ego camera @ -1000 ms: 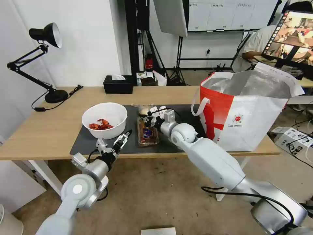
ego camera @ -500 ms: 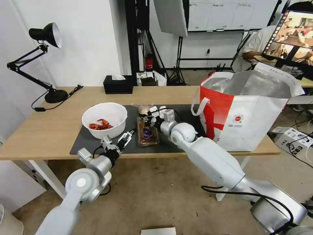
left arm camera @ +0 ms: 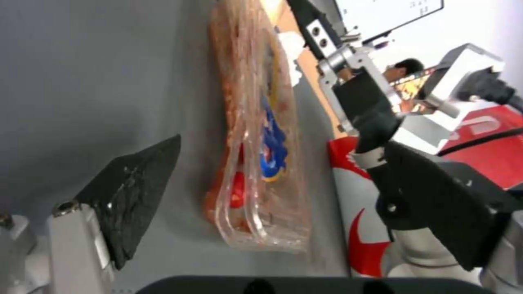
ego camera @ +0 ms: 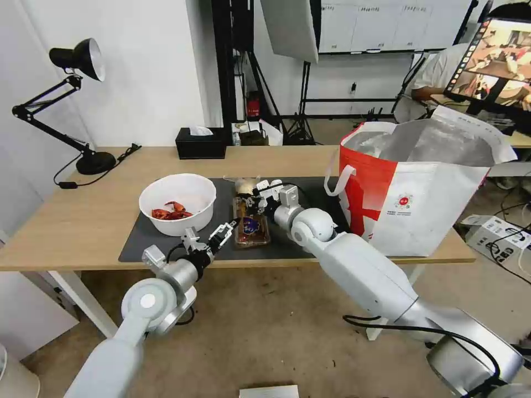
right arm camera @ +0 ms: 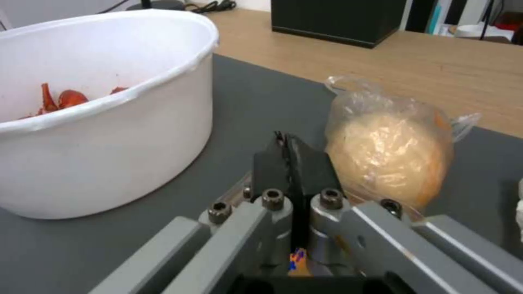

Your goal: Pick up the trash from the table and place it into the takeout bag.

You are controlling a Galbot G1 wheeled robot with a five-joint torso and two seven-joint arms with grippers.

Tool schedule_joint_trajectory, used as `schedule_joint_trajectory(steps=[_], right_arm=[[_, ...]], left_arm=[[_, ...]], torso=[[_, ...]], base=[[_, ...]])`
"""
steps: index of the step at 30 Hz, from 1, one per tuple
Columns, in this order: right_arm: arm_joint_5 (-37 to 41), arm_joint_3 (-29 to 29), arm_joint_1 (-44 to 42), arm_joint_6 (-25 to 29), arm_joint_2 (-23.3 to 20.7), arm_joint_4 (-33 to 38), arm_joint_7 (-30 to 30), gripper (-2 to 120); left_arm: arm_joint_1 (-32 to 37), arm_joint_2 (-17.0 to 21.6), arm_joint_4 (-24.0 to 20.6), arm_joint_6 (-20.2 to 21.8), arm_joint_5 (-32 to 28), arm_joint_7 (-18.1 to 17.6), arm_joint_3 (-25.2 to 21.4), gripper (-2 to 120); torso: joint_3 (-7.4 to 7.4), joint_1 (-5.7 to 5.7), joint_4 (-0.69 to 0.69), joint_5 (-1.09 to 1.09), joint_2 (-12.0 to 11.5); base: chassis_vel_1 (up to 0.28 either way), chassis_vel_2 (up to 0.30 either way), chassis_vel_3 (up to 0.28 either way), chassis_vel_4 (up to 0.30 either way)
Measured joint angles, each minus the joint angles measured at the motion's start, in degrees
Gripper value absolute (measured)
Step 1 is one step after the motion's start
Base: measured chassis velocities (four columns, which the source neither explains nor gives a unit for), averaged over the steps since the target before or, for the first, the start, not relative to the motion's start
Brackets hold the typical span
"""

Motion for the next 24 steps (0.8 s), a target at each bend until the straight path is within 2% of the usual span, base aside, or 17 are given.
schedule_joint_trajectory(steps=[10,24], right_arm=[[0.0,0.7,-0.1,0.0,0.1,-0.6,-0.1,0],[0.0,0.9,-0.2,0.0,0.0,-1.6,-0.3,0]], left_arm=[[-3.1,1.2,2.4,2.0,-1.3,-1.4,2.4,100],[-5.9,0.6,4.3,2.3,-2.8,-1.1,4.3,100]], torso=[[0.0,0.0,0.0,0.0,0.0],[0.0,0.0,0.0,0.0,0.0]], base=[[0.0,0.0,0.0,0.0],[0.0,0.0,0.0,0.0]])
